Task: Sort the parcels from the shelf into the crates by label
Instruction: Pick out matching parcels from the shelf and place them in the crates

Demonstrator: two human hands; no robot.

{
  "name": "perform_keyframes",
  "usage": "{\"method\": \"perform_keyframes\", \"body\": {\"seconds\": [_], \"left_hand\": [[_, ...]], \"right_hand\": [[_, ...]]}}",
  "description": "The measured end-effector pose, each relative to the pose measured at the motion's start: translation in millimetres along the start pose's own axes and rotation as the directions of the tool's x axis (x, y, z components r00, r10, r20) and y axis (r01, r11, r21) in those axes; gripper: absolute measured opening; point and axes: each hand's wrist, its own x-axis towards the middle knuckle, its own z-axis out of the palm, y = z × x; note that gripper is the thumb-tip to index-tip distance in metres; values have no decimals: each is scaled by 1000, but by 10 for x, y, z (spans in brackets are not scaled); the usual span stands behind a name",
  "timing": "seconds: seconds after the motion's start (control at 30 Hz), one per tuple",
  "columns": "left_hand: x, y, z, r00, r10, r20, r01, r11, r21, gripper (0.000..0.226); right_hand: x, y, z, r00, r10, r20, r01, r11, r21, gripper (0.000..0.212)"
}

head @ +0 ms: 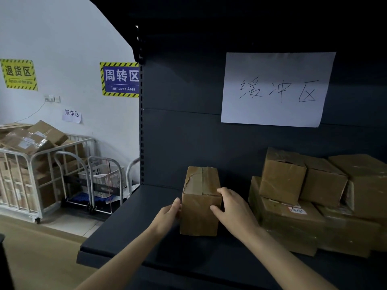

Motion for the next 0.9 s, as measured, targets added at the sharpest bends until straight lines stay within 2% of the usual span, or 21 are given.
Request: {"method": "perform_keyframes", "body": {"seconds": [0.07, 0.17, 0.23, 0.3, 0.37, 0.47, 0.53, 0.57, 0.6, 0.7, 0.8, 0.83, 0.9], "left_hand": [[49, -43, 34, 998, -23, 53, 21, 999, 33, 62], [-6, 107, 92, 997, -52, 50, 47, 995, 91, 48], [23, 137, 114, 990, -107, 87, 101, 992, 75, 49], [19, 174, 135, 975, -157, 158, 156, 988, 18, 41], [17, 220, 176, 959, -184, 217, 192, 981, -17, 35], [35, 249, 281, 947, -206, 246, 210, 978, 9, 39], [42, 242, 324, 941, -213, 263, 236, 970, -59, 60], [67, 232, 329, 936, -221, 275, 258, 960, -108, 74], [91, 225, 334, 935, -224, 277, 272, 950, -151, 81], [108, 239, 301, 946, -215, 243, 268, 941, -208, 83], [99, 252, 240, 970, -187, 156, 210, 966, -148, 98], [77, 260, 219, 979, -162, 125, 177, 977, -118, 94], [9, 287, 183, 994, -101, 43, 104, 991, -84, 68]], "right_hand": [[-25, 74, -10, 1000, 21, -18, -22, 1000, -15, 49], [-106, 210, 20, 998, 60, -11, -60, 998, -24, 36], [-176, 280, 108, 998, 52, 45, -49, 998, -50, 26], [-235, 331, 196, 995, 83, 60, -82, 996, -30, 26], [-234, 350, 182, 986, 166, 8, -166, 985, 53, 37], [-156, 386, 90, 973, 231, -17, -224, 958, 177, 74], [-132, 399, 59, 977, 213, 20, -212, 958, 191, 90], [-137, 403, 57, 978, 207, 38, -210, 958, 196, 91], [-149, 410, 66, 977, 205, 49, -211, 955, 208, 88], [-181, 430, 110, 978, 208, 24, -207, 944, 257, 73], [-174, 437, 165, 976, 216, -1, -206, 933, 295, 61], [-167, 437, 188, 975, 220, -8, -208, 929, 306, 58], [-162, 416, 230, 975, 224, -14, -209, 928, 310, 48]]}}
